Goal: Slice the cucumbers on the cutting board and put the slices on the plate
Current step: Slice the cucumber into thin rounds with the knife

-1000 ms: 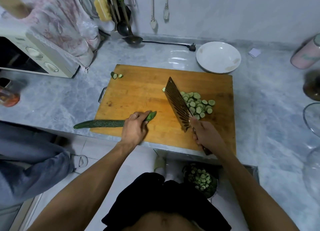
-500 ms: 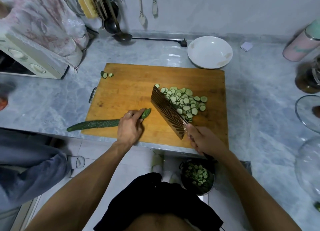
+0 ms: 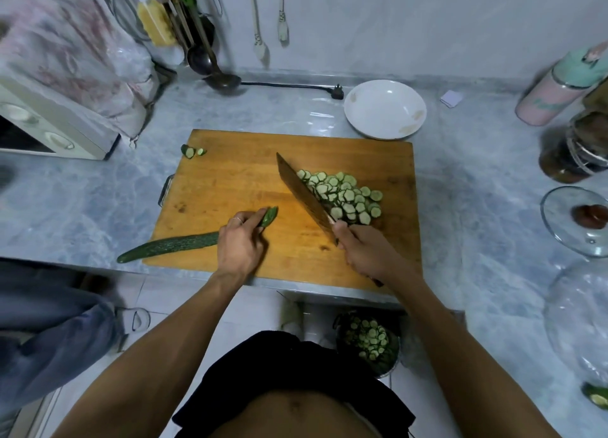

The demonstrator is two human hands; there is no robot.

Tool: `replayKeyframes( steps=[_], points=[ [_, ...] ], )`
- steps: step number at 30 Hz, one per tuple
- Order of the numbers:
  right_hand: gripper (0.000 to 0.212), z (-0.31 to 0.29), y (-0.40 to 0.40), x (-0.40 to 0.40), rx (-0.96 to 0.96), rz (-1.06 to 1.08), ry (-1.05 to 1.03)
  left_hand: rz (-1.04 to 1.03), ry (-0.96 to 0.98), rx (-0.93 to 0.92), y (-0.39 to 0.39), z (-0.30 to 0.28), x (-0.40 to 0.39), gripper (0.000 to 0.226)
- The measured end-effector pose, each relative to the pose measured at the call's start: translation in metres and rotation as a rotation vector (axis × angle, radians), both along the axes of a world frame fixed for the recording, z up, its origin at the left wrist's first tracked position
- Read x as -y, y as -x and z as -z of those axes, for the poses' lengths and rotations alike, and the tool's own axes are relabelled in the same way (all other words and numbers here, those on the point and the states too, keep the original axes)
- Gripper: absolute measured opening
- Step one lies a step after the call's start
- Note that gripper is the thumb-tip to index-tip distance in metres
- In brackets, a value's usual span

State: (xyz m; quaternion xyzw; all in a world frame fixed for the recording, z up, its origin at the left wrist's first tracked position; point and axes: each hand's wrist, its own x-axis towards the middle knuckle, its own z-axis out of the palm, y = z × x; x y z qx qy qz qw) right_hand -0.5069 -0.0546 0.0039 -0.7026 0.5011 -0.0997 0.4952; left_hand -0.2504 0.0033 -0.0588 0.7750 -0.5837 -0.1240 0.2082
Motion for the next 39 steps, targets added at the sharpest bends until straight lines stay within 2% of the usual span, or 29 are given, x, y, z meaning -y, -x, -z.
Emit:
replayKeyframes(
  steps=[4, 10, 12, 16, 18, 22, 28, 31, 35, 39],
  points=[
    [0.059, -0.006, -0.029, 0.002, -0.035, -0.1, 0.044, -0.099, 0.003, -0.05, -0.014, -0.001, 0.0, 0.05],
    [0.054, -0.009, -0.065, 0.01, -0.106, -0.175, 0.04, -0.055, 0.136, -0.035, -0.016, 0.002, -0.003, 0.044],
    [0.055, -0.008, -0.068, 0.014, -0.125, -0.161, -0.016, -0.066, 0.152, 0.008, -0.017, 0.005, -0.003, 0.043],
    [0.059, -0.009, -0.069, 0.018, -0.108, -0.096, -0.316, -0.067, 0.126, 0.066, -0.016, 0.008, 0.002, 0.038],
    [0.062, -0.009, -0.074, 0.017, -0.141, -0.048, -0.381, -0.101, 0.122, 0.054, -0.013, 0.003, 0.002, 0.032],
    [0.065, -0.01, -0.075, 0.016, -0.129, -0.052, -0.288, -0.271, 0.064, -0.036, -0.007, -0.009, 0.008, 0.028],
    [0.066, -0.009, -0.065, 0.001, -0.14, -0.203, 0.015, -0.357, 0.052, -0.113, 0.001, -0.015, 0.009, 0.025],
    [0.065, -0.012, -0.064, -0.003, -0.144, -0.238, 0.05, -0.361, 0.032, -0.105, 0.002, -0.016, 0.01, 0.026],
    [0.064, -0.015, -0.065, -0.007, -0.174, -0.273, 0.067, -0.346, -0.023, 0.003, 0.005, -0.022, 0.01, 0.025],
    [0.067, -0.02, -0.07, -0.002, -0.18, -0.276, 0.031, -0.365, -0.012, 0.002, 0.007, -0.025, 0.01, 0.025]
  ],
)
